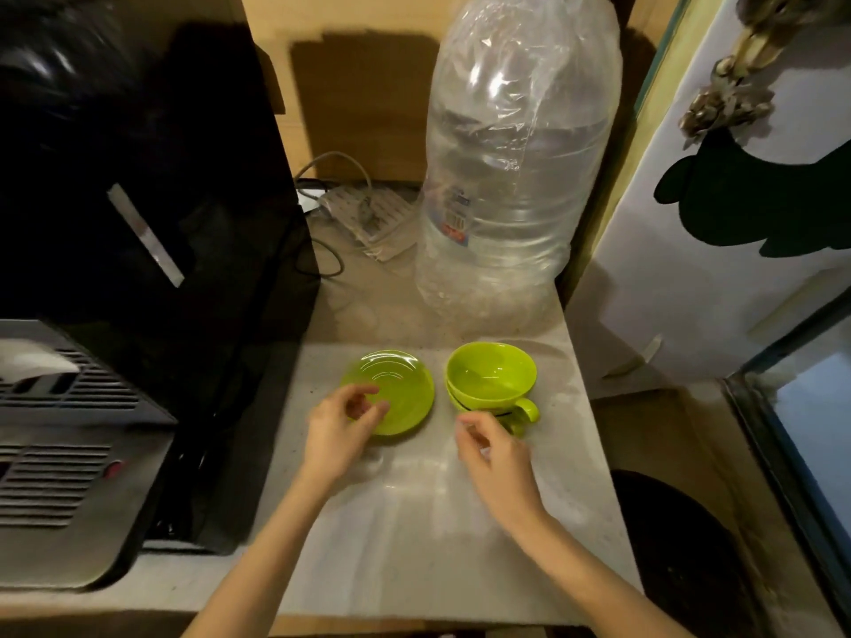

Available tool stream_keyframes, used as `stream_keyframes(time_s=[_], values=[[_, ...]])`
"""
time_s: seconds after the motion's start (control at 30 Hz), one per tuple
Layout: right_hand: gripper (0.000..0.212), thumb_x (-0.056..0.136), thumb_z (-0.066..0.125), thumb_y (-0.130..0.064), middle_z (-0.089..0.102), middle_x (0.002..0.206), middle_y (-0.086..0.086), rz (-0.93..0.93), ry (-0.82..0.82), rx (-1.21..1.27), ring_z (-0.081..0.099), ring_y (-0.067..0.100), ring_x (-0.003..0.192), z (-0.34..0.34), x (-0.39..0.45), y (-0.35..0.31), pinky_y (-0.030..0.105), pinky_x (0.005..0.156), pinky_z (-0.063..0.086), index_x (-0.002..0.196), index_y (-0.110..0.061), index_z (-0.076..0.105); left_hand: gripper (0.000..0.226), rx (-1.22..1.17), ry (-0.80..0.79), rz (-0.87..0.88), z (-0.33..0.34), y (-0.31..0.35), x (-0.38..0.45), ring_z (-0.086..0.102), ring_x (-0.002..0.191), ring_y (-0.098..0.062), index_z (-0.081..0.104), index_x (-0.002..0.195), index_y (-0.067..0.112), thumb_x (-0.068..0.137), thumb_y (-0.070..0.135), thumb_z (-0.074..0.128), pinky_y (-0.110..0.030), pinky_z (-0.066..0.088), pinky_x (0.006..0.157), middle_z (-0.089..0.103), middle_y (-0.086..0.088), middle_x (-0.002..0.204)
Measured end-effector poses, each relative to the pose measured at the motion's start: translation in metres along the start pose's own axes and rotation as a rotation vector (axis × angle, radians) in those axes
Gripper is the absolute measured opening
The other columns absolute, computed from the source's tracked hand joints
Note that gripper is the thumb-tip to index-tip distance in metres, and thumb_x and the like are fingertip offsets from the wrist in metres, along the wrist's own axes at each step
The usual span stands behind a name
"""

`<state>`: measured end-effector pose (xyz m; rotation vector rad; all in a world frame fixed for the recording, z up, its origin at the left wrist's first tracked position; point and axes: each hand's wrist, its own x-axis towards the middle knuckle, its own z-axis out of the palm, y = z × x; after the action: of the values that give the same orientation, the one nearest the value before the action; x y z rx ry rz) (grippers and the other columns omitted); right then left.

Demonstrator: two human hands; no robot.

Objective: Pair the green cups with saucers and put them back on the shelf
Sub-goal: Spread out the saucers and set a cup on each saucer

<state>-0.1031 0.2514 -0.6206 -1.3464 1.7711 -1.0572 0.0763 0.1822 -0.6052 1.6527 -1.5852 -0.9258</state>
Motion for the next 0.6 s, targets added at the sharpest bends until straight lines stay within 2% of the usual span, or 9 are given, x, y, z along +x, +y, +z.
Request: stream_keyframes(time_s=[0.03, 0.1, 0.2, 0.27, 0.33, 0.43, 0.6], values=[[0.009, 0.088, 0.054, -0.015, 0.064, 0.076, 0.001, 0.104, -0.085, 0.093, 0.06, 0.011, 0.066, 0.007, 0.007, -0.004, 0.021, 0.066, 0.049, 0.09, -0.013, 0.063, 0.017, -0.059, 0.056, -0.067, -0.005, -0.006, 0.0, 0.054, 0.057, -0.004, 0.066, 0.093, 0.011, 0.08, 0.021, 0.066, -0.007, 0.038, 0.053, 0.056, 0.003, 0.063], [0.013, 0.092, 0.049, -0.014, 0.062, 0.071, 0.006, 0.31, -0.222, 0.247, 0.061, 0.008, 0.051, 0.021, 0.021, -0.009, 0.026, 0.053, 0.05, 0.081, -0.017, 0.055, 0.02, -0.146, 0.107, -0.19, -0.011, -0.015, 0.001, 0.054, 0.056, -0.014, 0.062, 0.097, 0.012, 0.083, 0.026, 0.061, -0.013, 0.042, 0.051, 0.057, 0.0, 0.063], [0.01, 0.094, 0.044, -0.014, 0.058, 0.07, 0.012, 0.497, -0.282, 0.383, 0.059, 0.011, 0.041, 0.036, 0.035, -0.013, 0.025, 0.041, 0.049, 0.09, -0.006, 0.049, 0.024, -0.18, 0.077, -0.3, -0.013, -0.024, 0.003, 0.061, 0.061, -0.019, 0.057, 0.109, 0.02, 0.087, 0.029, 0.056, -0.03, 0.054, 0.059, 0.065, -0.007, 0.074], [0.013, 0.094, 0.045, -0.015, 0.058, 0.07, 0.014, 0.549, -0.278, 0.417, 0.06, 0.019, 0.047, 0.041, 0.04, -0.013, 0.027, 0.041, 0.052, 0.095, -0.003, 0.047, 0.029, -0.22, 0.058, -0.333, -0.01, -0.03, 0.006, 0.063, 0.054, -0.014, 0.06, 0.113, 0.012, 0.087, 0.024, 0.056, -0.026, 0.056, 0.052, 0.067, -0.014, 0.079], [0.015, 0.094, 0.045, -0.016, 0.057, 0.068, 0.014, 0.577, -0.272, 0.419, 0.058, 0.021, 0.048, 0.042, 0.043, -0.013, 0.028, 0.042, 0.052, 0.09, -0.002, 0.047, 0.029, -0.241, 0.044, -0.331, -0.007, -0.034, 0.007, 0.062, 0.042, -0.006, 0.06, 0.113, 0.006, 0.086, 0.017, 0.057, -0.018, 0.052, 0.044, 0.067, -0.018, 0.077], [0.025, 0.094, 0.046, -0.018, 0.056, 0.064, 0.014, 0.581, -0.295, 0.38, 0.057, 0.021, 0.047, 0.043, 0.045, -0.015, 0.03, 0.04, 0.052, 0.073, -0.004, 0.051, 0.033, -0.255, 0.04, -0.323, -0.006, -0.037, 0.008, 0.063, 0.042, -0.005, 0.059, 0.114, 0.004, 0.082, 0.01, 0.062, -0.017, 0.054, 0.047, 0.068, -0.019, 0.076], [0.027, 0.093, 0.049, -0.018, 0.058, 0.063, 0.015, 0.569, -0.312, 0.324, 0.059, 0.018, 0.042, 0.045, 0.049, -0.019, 0.028, 0.038, 0.053, 0.069, -0.005, 0.052, 0.038, -0.272, 0.051, -0.359, -0.007, -0.035, 0.011, 0.065, 0.044, -0.008, 0.06, 0.114, 0.003, 0.077, 0.006, 0.068, -0.019, 0.056, 0.05, 0.068, -0.013, 0.067]])
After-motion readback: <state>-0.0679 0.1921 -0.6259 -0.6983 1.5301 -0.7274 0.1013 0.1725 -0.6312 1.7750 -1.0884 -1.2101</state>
